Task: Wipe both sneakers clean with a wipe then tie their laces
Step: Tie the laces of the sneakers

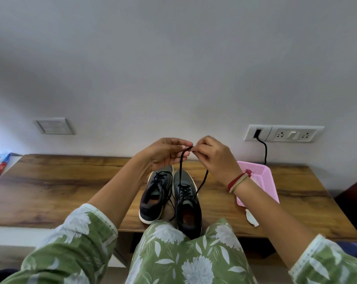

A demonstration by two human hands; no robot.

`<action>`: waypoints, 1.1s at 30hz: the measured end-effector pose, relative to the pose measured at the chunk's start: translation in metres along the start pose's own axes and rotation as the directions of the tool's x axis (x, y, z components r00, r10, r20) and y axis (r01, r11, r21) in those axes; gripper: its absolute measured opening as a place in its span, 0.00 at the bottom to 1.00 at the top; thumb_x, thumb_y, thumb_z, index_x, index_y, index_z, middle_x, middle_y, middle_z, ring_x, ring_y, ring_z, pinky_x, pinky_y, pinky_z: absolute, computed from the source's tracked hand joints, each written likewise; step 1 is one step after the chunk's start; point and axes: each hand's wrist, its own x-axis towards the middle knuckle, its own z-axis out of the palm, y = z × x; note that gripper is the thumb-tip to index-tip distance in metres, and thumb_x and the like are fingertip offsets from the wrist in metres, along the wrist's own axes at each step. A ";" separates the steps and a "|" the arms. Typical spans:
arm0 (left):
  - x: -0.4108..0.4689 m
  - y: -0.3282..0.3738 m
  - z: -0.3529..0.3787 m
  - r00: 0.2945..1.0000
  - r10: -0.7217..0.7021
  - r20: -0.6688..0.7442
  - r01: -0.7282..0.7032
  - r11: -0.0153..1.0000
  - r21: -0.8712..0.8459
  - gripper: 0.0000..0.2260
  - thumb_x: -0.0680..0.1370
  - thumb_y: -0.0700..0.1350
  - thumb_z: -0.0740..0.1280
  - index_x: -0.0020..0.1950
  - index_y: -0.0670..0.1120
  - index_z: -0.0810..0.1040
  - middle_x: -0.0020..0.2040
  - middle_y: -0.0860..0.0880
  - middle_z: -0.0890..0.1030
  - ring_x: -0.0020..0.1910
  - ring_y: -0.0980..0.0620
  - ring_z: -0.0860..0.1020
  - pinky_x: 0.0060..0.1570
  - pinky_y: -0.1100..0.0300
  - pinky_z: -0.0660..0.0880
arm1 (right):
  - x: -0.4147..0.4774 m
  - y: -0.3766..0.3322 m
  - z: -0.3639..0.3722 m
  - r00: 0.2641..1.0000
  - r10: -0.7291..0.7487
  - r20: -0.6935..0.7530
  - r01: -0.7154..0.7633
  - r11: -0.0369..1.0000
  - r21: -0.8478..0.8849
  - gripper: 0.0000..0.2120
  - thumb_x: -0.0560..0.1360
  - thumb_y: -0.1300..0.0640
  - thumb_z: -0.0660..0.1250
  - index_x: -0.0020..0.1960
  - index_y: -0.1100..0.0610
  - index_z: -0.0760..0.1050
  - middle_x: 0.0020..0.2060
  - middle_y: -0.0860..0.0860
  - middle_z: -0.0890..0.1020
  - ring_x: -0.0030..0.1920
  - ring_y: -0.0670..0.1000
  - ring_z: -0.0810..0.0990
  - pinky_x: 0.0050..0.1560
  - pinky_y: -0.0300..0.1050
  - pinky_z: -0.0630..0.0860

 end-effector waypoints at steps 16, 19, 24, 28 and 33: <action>0.009 -0.023 -0.004 0.958 0.199 -0.209 -0.159 0.968 0.192 0.03 0.78 0.40 0.66 0.47 0.44 0.79 0.43 0.49 0.80 0.39 0.55 0.80 0.39 0.63 0.78 | -0.005 0.000 0.017 0.833 0.552 -0.045 -0.413 0.673 0.613 0.04 0.69 0.64 0.73 0.41 0.56 0.81 0.39 0.49 0.82 0.43 0.44 0.80 0.46 0.37 0.77; 0.011 -0.032 -0.013 0.920 0.178 -0.349 -0.154 0.983 0.096 0.04 0.80 0.41 0.63 0.48 0.45 0.76 0.48 0.48 0.80 0.47 0.52 0.80 0.43 0.62 0.77 | -0.010 0.002 0.016 0.700 0.709 0.081 -0.453 0.354 0.818 0.03 0.72 0.65 0.69 0.43 0.59 0.77 0.42 0.51 0.82 0.45 0.43 0.81 0.47 0.36 0.77; 0.016 -0.052 -0.017 0.929 -0.066 -0.363 -0.089 0.915 -0.394 0.09 0.83 0.42 0.55 0.46 0.46 0.72 0.51 0.45 0.81 0.50 0.50 0.80 0.56 0.54 0.74 | -0.022 0.009 0.025 0.506 0.761 0.406 -0.288 -0.294 0.911 0.05 0.78 0.63 0.60 0.44 0.56 0.71 0.44 0.54 0.84 0.47 0.50 0.82 0.54 0.45 0.76; 0.020 -0.063 -0.018 0.922 -0.163 -0.352 -0.118 0.746 -0.655 0.18 0.84 0.42 0.50 0.40 0.42 0.74 0.43 0.44 0.84 0.50 0.48 0.79 0.63 0.50 0.69 | -0.029 0.023 0.030 0.382 0.755 0.533 -0.081 -0.547 0.833 0.07 0.78 0.63 0.58 0.43 0.58 0.71 0.33 0.53 0.83 0.38 0.50 0.84 0.45 0.46 0.80; 0.029 -0.069 -0.021 0.918 -0.156 -0.365 -0.156 0.704 -0.693 0.16 0.84 0.43 0.51 0.38 0.43 0.68 0.30 0.48 0.72 0.34 0.52 0.74 0.47 0.55 0.75 | -0.029 0.036 0.036 0.344 0.758 0.554 -0.082 -0.564 0.822 0.09 0.78 0.63 0.58 0.40 0.57 0.69 0.23 0.49 0.71 0.24 0.44 0.71 0.34 0.42 0.79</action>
